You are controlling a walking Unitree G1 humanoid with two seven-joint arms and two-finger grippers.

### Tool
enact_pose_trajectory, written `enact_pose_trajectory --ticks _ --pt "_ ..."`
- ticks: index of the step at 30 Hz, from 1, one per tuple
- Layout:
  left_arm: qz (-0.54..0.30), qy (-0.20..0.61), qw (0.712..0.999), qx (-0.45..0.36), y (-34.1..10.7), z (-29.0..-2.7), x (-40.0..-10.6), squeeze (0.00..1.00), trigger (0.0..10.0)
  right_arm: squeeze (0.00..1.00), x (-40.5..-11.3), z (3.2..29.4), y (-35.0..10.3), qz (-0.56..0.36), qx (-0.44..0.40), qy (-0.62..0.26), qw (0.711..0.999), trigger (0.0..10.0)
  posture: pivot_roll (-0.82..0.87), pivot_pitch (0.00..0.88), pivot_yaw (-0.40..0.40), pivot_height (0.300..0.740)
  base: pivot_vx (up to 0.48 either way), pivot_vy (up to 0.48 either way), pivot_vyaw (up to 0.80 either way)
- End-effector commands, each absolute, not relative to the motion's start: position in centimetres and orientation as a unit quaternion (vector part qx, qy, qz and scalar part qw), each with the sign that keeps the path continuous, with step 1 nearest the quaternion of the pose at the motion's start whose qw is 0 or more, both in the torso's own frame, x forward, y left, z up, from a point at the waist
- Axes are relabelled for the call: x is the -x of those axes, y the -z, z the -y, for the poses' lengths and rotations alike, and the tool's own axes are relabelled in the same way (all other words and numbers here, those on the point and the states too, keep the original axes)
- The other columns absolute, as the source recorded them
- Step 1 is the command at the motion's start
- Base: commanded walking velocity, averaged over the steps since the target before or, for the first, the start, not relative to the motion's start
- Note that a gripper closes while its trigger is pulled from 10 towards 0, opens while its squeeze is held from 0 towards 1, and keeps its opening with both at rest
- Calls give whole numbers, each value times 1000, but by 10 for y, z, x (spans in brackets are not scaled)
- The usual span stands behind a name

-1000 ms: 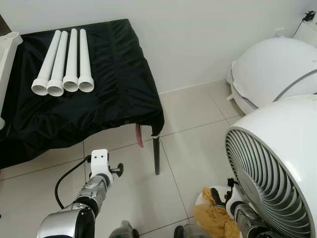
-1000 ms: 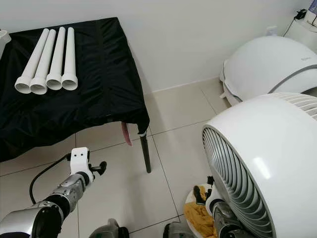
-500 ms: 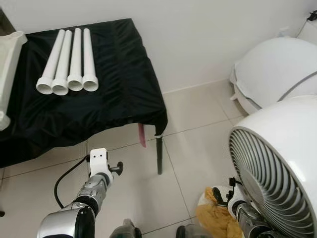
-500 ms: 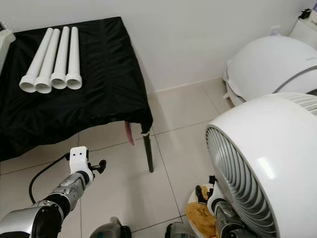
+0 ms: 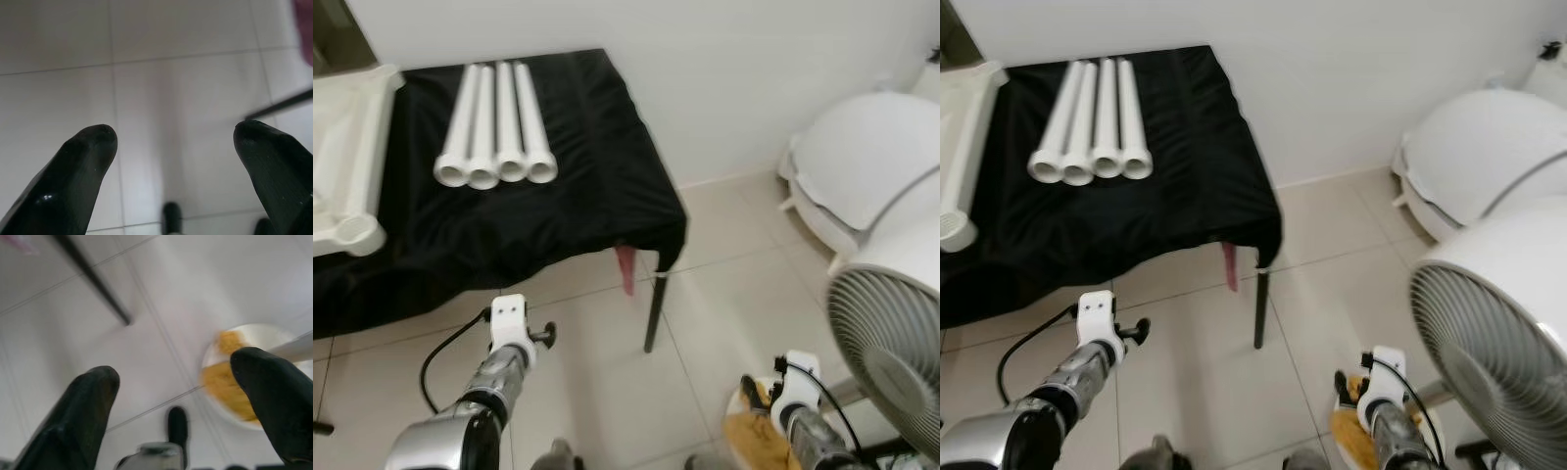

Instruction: Building children table

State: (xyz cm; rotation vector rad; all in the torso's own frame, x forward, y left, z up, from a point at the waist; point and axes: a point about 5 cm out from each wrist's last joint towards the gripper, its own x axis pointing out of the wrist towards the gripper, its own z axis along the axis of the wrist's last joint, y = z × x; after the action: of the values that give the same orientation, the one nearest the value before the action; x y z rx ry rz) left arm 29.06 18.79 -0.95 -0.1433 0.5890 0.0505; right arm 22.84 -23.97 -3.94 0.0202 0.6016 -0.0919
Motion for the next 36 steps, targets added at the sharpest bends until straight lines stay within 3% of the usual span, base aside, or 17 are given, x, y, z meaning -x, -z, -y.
enact_pose_trajectory --ticks 1,19,23,33,36 --pt "-294 -19 953 73 11 -182 -290 0 10000 0 -222 246 42 -306 -9 53 950 10000 -53 79 67 740 0 386 0" --pt "-289 -14 955 65 8 -183 -293 0 10000 0 -224 249 40 -303 -3 54 951 10000 -49 86 69 740 0 380 0" --pt "-282 -6 958 57 6 -182 -295 0 10000 0 -225 250 39 -301 1 53 952 10000 -49 87 70 740 0 0 0" --pt "-247 85 965 6 -7 -170 -306 0 10000 0 -235 251 30 -272 8 39 961 10000 -44 98 74 740 0 0 0" --pt "-224 156 962 -20 -13 -164 -308 0 10000 0 -241 251 22 -249 20 16 968 10000 -41 110 82 740 0 0 0"
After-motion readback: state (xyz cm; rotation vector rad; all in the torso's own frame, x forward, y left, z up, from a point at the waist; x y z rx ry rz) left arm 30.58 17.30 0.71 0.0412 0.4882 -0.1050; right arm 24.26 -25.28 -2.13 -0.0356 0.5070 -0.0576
